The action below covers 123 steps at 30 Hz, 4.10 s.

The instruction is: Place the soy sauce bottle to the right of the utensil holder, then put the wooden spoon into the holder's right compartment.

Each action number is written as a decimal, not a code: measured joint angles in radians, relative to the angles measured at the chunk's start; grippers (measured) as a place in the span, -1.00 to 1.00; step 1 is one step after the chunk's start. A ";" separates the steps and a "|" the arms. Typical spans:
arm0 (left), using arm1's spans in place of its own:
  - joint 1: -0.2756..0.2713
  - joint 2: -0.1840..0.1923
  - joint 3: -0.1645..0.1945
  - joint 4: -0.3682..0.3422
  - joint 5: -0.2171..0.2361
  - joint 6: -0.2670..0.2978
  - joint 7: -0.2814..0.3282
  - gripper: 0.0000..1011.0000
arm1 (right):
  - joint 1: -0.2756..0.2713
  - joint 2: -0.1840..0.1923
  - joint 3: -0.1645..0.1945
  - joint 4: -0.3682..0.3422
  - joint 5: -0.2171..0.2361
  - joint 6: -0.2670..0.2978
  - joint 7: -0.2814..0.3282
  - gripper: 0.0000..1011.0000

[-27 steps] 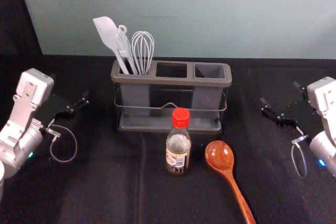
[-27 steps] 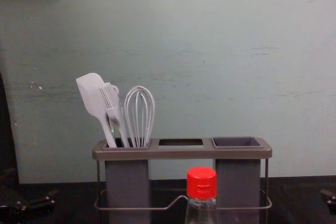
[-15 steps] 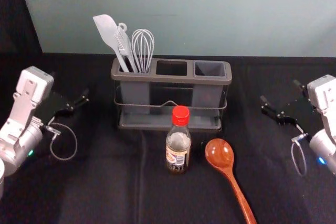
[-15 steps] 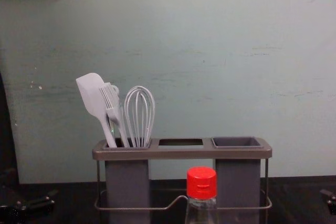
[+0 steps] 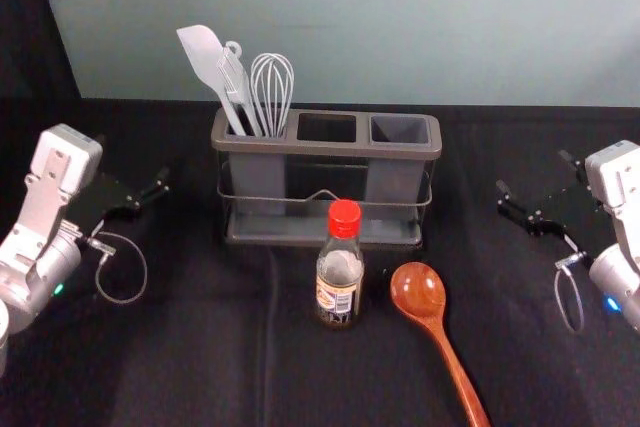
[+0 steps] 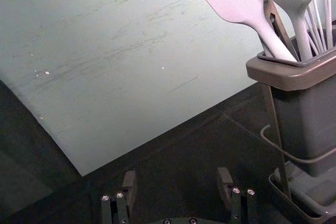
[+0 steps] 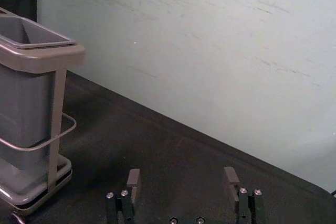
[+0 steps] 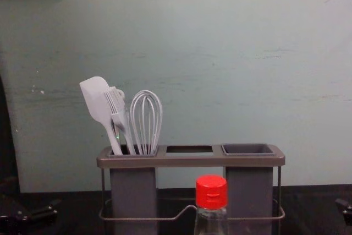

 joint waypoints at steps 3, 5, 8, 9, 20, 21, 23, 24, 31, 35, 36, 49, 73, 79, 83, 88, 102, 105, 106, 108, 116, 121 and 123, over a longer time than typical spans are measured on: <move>0.000 0.000 0.000 0.000 0.000 0.000 0.000 0.99 | 0.000 0.000 0.000 0.000 0.000 0.000 0.000 0.98; 0.000 0.000 0.000 0.000 0.000 0.000 0.000 0.99 | 0.000 0.000 0.000 0.000 0.000 0.000 0.000 0.98; 0.000 0.000 0.000 0.000 0.000 0.000 0.000 0.99 | 0.000 0.000 0.000 0.000 0.000 0.000 0.000 0.98; 0.000 0.000 0.000 0.000 0.000 0.000 0.000 0.99 | 0.000 0.000 0.000 0.000 0.000 0.000 0.000 0.98; 0.000 0.000 0.000 0.000 0.000 0.000 0.000 0.99 | -0.097 0.042 0.071 -0.146 -0.002 -0.043 0.007 0.98; 0.000 0.000 0.000 0.000 0.000 0.000 0.000 0.99 | -0.110 0.048 0.079 -0.162 0.000 -0.044 0.007 0.98; 0.000 0.000 0.000 0.000 0.000 0.000 0.000 0.99 | -0.147 0.064 0.101 -0.207 0.013 -0.052 0.007 0.98; 0.000 0.000 0.000 0.000 0.000 0.000 0.000 0.99 | -0.161 0.070 0.109 -0.222 0.019 -0.055 0.009 0.98; 0.000 0.000 0.000 0.000 0.000 0.000 0.000 0.99 | -0.305 0.123 0.197 -0.348 0.114 -0.099 0.051 0.98; 0.000 0.000 0.000 0.000 0.000 0.000 0.000 0.99 | -0.404 0.161 0.254 -0.418 0.202 -0.131 0.108 0.98; 0.000 0.000 0.000 0.000 0.000 0.000 0.000 0.99 | -0.420 0.169 0.263 -0.428 0.219 -0.134 0.121 0.98; 0.000 0.000 0.000 0.000 0.000 0.000 0.000 0.99 | -0.493 0.264 0.276 -0.502 0.396 -0.140 0.419 0.98; 0.000 0.000 0.000 0.000 0.000 0.000 0.000 0.99 | -0.193 0.099 0.061 -0.351 0.307 0.027 0.650 0.98; 0.000 0.000 0.000 0.000 0.000 0.000 0.000 0.99 | -0.143 0.066 0.033 -0.338 0.279 0.057 0.649 0.98; 0.000 0.000 0.000 0.000 0.000 0.000 0.000 0.99 | -0.104 0.034 0.011 -0.317 0.266 0.074 0.644 0.98; 0.000 0.000 0.000 0.000 0.000 0.000 0.000 0.99 | -0.066 0.005 -0.010 -0.287 0.257 0.087 0.643 0.98; 0.000 0.000 0.000 0.000 0.000 0.000 0.000 0.99 | 0.012 -0.058 -0.050 -0.209 0.241 0.101 0.637 0.98; 0.000 0.000 0.000 0.000 0.000 0.000 0.000 0.99 | 0.027 -0.070 -0.061 -0.195 0.237 0.105 0.637 0.98; 0.000 0.000 0.000 0.000 0.000 0.000 0.000 0.99 | 0.027 -0.070 -0.061 -0.195 0.237 0.105 0.637 0.98; 0.000 0.000 0.000 0.000 0.000 0.000 0.000 0.99 | 0.033 -0.078 -0.067 -0.189 0.234 0.107 0.637 0.98; 0.000 0.000 0.000 0.000 0.000 0.000 0.000 0.99 | 0.038 -0.086 -0.074 -0.184 0.233 0.107 0.636 0.98; 0.000 0.000 0.000 0.000 0.000 0.000 0.000 0.99 | 0.038 -0.085 -0.074 -0.184 0.233 0.107 0.636 0.98; 0.000 0.000 0.000 0.000 0.000 0.000 0.000 0.99 | 0.038 -0.085 -0.074 -0.184 0.233 0.107 0.636 0.97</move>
